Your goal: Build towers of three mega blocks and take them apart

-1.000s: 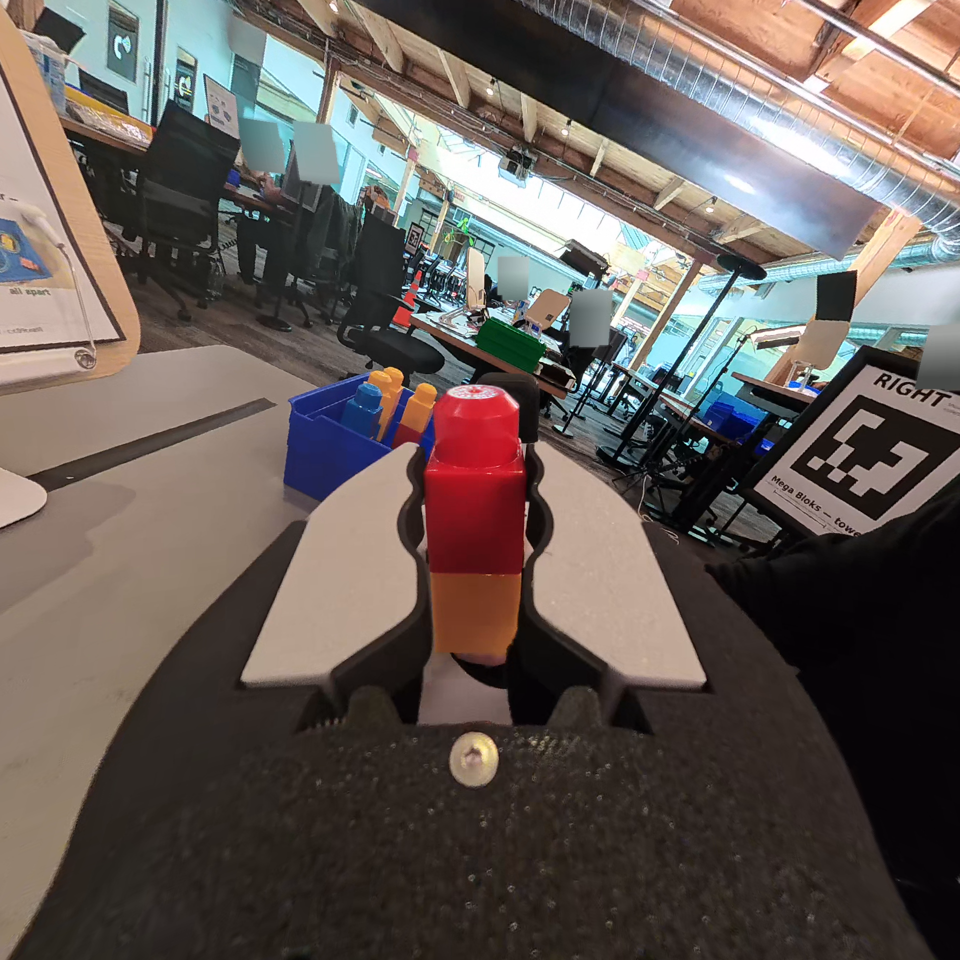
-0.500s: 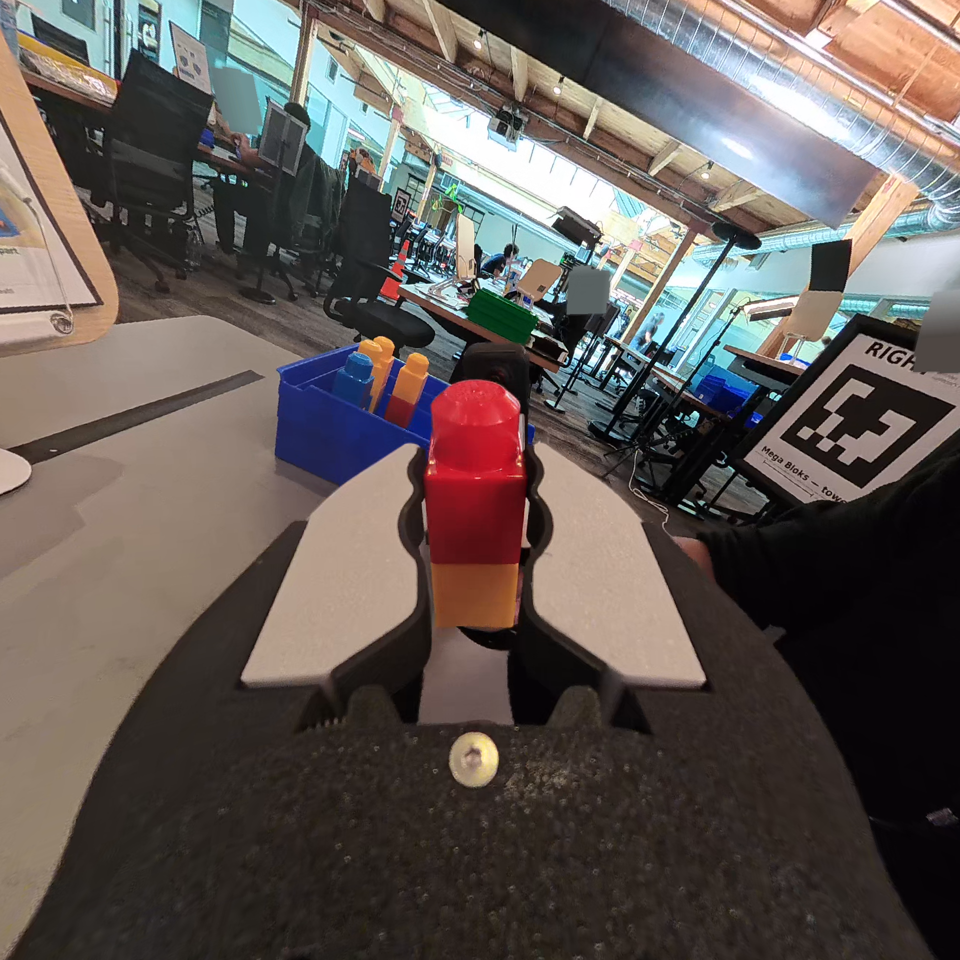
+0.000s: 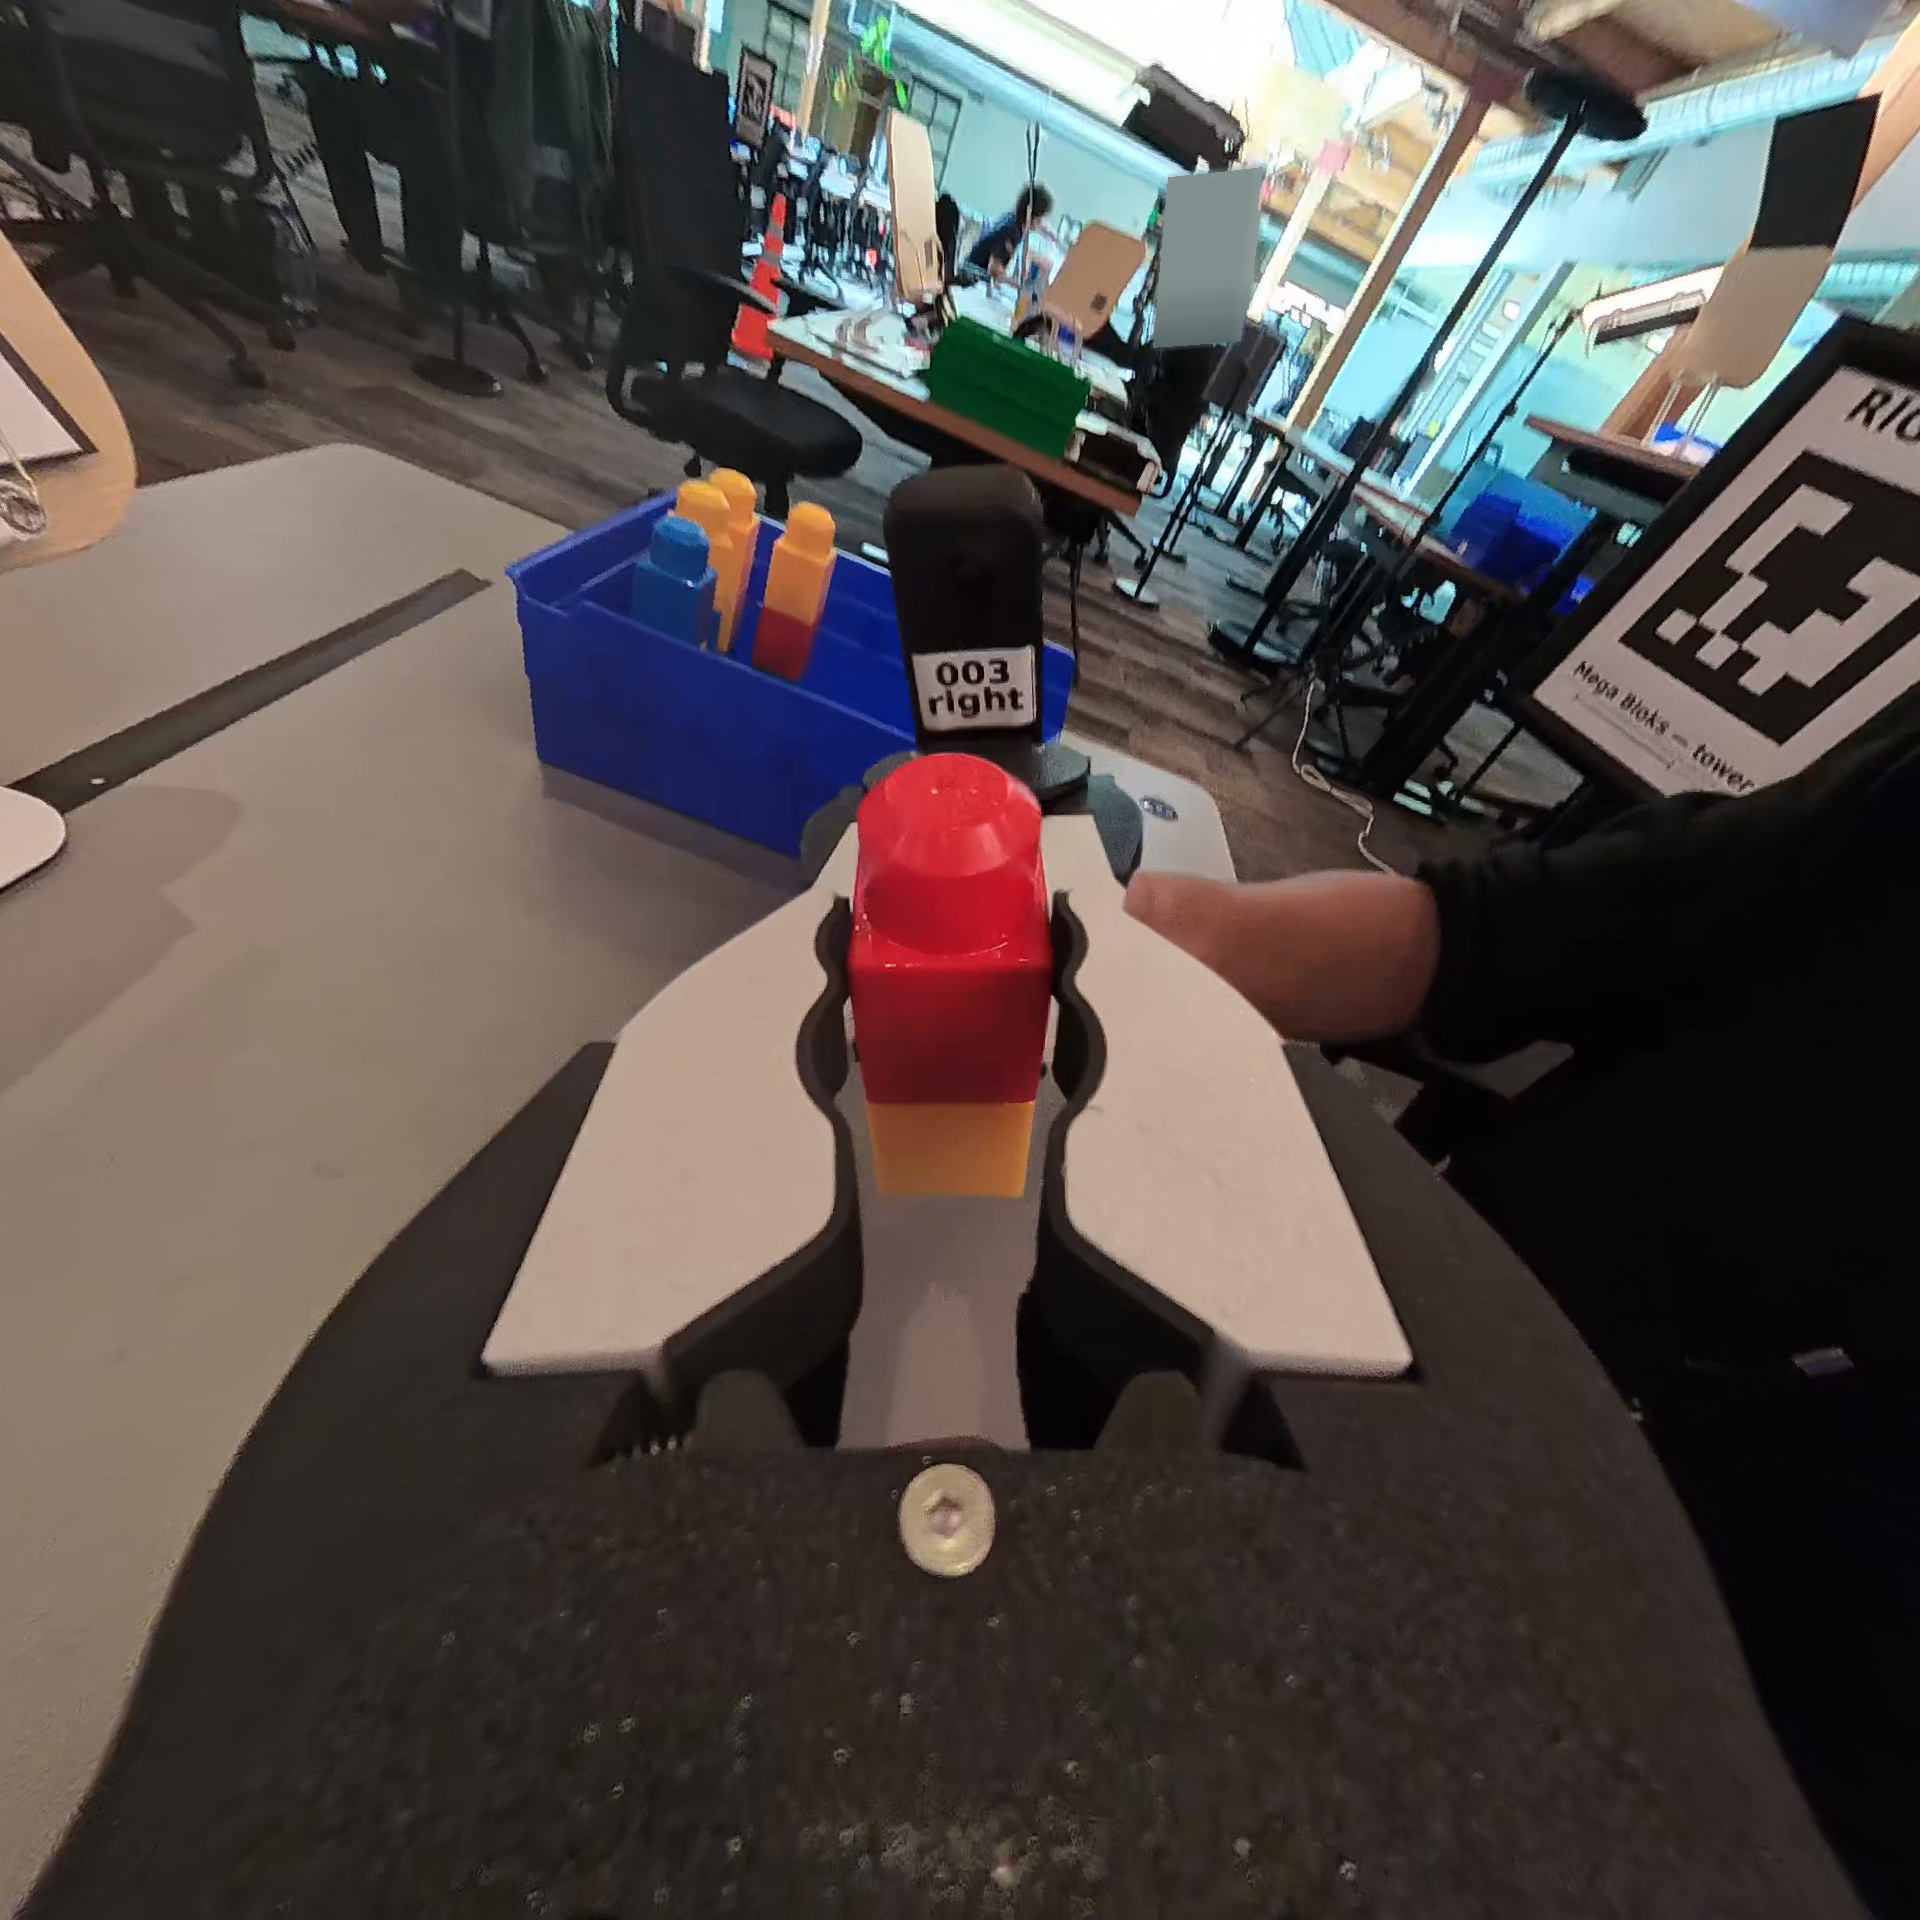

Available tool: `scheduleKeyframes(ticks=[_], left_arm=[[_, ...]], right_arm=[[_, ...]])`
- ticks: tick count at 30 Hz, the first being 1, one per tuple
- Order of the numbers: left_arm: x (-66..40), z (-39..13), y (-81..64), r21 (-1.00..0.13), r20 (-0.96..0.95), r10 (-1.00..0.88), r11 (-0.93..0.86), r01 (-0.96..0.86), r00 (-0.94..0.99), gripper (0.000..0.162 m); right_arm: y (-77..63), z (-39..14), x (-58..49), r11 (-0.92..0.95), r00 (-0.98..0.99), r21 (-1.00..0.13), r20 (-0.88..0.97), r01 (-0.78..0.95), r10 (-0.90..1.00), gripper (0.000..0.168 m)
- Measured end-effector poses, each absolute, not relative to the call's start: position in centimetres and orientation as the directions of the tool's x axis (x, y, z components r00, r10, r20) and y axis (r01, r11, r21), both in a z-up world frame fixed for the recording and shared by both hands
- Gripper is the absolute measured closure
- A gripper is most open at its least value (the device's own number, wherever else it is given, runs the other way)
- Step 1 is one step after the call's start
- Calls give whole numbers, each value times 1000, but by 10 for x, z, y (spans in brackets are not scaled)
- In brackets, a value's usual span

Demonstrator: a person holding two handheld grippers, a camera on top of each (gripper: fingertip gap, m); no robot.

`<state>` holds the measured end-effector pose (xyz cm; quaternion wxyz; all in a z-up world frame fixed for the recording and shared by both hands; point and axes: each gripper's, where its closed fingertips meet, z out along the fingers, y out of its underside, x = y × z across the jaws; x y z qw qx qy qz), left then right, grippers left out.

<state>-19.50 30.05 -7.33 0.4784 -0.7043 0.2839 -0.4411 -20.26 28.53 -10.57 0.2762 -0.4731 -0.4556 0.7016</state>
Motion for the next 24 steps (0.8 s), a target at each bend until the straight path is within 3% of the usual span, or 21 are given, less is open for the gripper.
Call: scheduleKeyframes(ticks=[12, 20, 24], left_arm=[[-194, -89, 294, -923, 327, -847, -382, -51, 419, 126], [-196, -77, 298, -942, 291, -846, -335, -20, 446, 126], [-191, -80, 296, -941, 285, -853, -335, -40, 437, 126]], right_arm=[[282, -120, -200, -420, -400, -899, -432, 123, 808, 133], [285, -116, -200, -282, -313, -950, -311, 135, 897, 115], [277, -116, -203, -239, -307, -959, -275, 151, 911, 114]])
